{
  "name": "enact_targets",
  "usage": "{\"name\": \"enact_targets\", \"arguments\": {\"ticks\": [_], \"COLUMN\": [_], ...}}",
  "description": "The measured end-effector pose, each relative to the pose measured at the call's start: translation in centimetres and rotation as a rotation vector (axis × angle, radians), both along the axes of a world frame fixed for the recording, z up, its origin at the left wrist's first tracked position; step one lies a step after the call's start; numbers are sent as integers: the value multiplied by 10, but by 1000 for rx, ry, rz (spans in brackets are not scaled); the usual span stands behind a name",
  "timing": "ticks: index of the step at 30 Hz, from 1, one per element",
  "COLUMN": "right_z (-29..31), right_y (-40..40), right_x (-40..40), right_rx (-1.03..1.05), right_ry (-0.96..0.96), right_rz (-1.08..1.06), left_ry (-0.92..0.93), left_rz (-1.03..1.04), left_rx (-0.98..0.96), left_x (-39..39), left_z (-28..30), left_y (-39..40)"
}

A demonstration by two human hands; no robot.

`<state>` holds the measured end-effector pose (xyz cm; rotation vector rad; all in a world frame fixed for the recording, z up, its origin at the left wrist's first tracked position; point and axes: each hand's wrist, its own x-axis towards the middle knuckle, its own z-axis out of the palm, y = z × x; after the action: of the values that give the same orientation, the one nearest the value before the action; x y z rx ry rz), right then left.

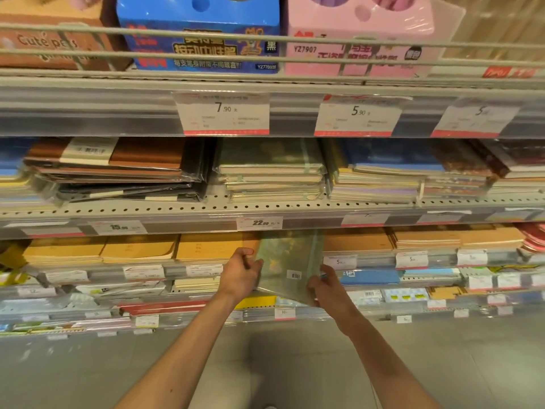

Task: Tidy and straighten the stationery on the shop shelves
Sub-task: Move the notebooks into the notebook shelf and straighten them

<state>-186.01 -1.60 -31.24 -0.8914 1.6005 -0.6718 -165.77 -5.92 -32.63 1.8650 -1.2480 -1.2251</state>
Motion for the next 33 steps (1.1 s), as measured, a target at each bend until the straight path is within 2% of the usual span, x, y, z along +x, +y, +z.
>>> {"name": "enact_targets", "arguments": {"ticks": [4,11,15,19,24,27,33], "right_z": [5,3,5,15,21,28,59], "right_y": [-8,19,49,88,132,152,168], "right_x": [-4,1,8,22,41,49,62], "right_rx": [-25,-26,-27,-53,-83,-129,-243], "right_ry": [-25,-63,-49,-13,-8,-6,-47], "right_rz": [-33,-88,-85,-79,-101,-79,-92], "left_ry": [125,118,164,116,188,168,204], "left_rz": [-94,-160,-206,-251,-292,-306,-320], "left_rx": [76,0,34,40,-3,-54,-161], "left_x": [6,19,30,47,68,80,94], "left_z": [-1,5,10,8,17,26,65], "left_y": [4,34,67,103,140,160,174]}}
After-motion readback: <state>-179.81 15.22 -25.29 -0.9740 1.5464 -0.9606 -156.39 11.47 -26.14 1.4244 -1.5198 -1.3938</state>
